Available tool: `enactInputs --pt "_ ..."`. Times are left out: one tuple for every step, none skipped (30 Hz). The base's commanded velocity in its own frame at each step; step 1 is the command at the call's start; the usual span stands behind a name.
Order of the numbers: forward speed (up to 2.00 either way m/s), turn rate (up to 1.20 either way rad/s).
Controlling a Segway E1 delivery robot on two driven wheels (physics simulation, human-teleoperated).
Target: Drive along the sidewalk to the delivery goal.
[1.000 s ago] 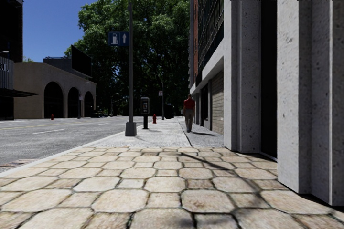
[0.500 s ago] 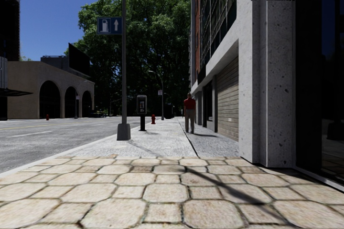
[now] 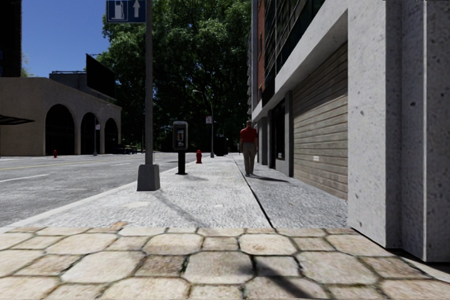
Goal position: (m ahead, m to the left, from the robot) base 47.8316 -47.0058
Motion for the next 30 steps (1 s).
enactInputs --pt "2.00 0.00" --pt "2.00 0.00" --pt "2.00 0.00" --pt "2.00 0.00" --pt "2.00 0.00" --pt "2.00 0.00" --pt "2.00 0.00" --pt "2.00 0.00" --pt "2.00 0.00" --pt "2.00 0.00" --pt "2.00 0.00" --pt "2.00 0.00" --pt "2.00 0.00" --pt "2.00 0.00" --pt "2.00 0.00" --pt "2.00 0.00" --pt "2.00 0.00" --pt "2.00 0.00" --pt "2.00 0.00" --pt "2.00 0.00" --pt "2.00 0.00" --pt "2.00 0.00" --pt "2.00 0.00" --pt "2.00 0.00" --pt "2.00 0.00" --pt "2.00 0.00" --pt "2.00 0.00" --pt "2.00 0.00" --pt "2.00 0.00" --pt "2.00 0.00"
